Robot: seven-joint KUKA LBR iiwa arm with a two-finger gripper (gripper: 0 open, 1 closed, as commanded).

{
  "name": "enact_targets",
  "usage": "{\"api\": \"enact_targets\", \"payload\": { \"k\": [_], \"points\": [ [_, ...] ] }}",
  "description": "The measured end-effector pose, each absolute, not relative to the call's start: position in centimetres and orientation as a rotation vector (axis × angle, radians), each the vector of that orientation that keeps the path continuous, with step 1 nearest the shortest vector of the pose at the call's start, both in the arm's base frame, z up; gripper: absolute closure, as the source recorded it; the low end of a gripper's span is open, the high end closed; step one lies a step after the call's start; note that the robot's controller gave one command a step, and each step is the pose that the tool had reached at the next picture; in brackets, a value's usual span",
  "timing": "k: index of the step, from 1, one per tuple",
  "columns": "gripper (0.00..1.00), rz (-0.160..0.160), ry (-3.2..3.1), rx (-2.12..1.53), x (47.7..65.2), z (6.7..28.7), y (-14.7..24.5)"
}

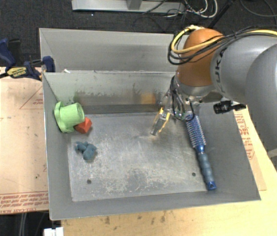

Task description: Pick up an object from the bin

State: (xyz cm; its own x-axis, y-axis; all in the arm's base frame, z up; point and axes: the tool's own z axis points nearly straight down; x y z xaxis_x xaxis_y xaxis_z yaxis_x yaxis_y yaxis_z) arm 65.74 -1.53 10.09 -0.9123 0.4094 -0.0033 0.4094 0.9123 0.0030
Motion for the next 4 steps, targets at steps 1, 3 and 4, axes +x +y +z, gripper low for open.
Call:
{"api": "enact_targets", "payload": {
  "k": [1,3,4],
  "points": [
    [0.0,0.017,3.085,0.582,66.1,7.8,-4.4],
    [1.0,0.001,3.123,0.176,65.0,7.7,-11.4],
    [1.0,0.0,3.127,0.176,65.3,12.5,-11.4]
  ]
}}
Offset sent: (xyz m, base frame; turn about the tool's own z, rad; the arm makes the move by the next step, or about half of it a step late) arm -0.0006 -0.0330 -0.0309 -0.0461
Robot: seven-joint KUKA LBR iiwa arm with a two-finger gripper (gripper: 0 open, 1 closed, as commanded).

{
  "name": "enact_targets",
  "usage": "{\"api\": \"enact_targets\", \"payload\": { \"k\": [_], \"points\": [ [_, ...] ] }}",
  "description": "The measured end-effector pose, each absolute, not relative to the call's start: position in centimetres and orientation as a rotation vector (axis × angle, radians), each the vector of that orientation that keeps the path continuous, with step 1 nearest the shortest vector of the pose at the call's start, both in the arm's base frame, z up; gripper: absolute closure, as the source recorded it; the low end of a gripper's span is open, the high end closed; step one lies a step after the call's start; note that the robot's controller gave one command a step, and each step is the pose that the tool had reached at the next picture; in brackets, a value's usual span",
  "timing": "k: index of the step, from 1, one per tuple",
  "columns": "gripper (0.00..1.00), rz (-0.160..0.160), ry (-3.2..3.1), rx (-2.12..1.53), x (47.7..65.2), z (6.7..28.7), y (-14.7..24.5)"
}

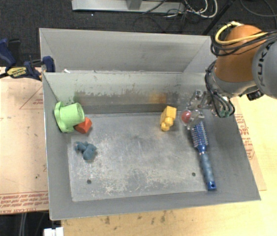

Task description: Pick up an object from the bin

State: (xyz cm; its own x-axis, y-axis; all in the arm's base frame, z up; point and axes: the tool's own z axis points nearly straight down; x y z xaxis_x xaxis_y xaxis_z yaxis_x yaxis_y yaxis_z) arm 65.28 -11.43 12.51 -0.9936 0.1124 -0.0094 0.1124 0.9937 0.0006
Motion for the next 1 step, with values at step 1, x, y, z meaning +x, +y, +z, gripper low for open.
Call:
{"api": "enact_targets", "payload": {
  "k": [1],
  "points": [
    [1.0,0.0,3.125,0.177,65.54,18.95,-11.45]
  ]
}}
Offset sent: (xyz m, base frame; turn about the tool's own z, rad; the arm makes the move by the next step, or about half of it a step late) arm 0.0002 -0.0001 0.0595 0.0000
